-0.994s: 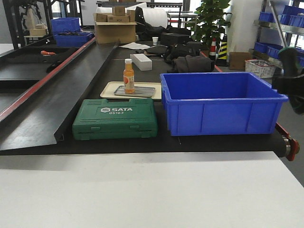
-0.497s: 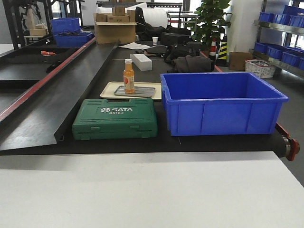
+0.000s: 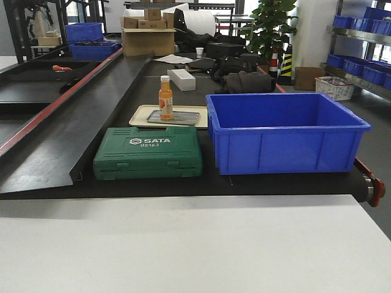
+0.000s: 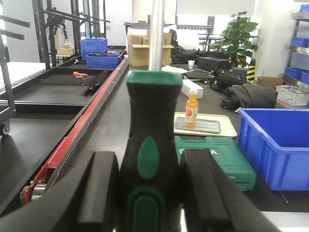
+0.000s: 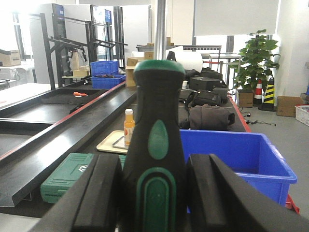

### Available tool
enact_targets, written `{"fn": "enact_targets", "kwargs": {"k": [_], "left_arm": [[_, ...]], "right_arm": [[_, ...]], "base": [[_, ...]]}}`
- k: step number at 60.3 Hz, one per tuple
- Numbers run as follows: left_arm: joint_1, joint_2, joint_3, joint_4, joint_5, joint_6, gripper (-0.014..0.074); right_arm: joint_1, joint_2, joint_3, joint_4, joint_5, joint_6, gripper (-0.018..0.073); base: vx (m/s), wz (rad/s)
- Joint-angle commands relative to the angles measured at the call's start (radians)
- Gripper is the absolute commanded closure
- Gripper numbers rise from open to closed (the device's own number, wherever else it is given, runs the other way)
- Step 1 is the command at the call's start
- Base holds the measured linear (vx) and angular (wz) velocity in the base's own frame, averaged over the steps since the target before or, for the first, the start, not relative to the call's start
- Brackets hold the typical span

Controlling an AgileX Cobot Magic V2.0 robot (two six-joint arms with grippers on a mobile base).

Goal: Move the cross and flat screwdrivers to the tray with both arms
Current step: 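Lift both held screwdrivers upright off the table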

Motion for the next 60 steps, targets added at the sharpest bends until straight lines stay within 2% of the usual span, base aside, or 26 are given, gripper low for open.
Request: {"fn": "enact_targets", "kwargs": {"k": [1, 60], "left_arm": [[-0.004, -0.001, -0.031, -0.005, -0.104, -0.011, 0.0596], [-0.004, 0.001, -0.031, -0.005, -0.081, -0.011, 0.0596]], "right_arm": [[-0.001, -0.004, -0.028, 0.007, -0.104, -0.004, 0.0567], [-0.001, -0.004, -0.028, 0.009, -0.093, 0.001, 0.0567]], "base": [[0.0, 0.0], [0.0, 0.0]]}}
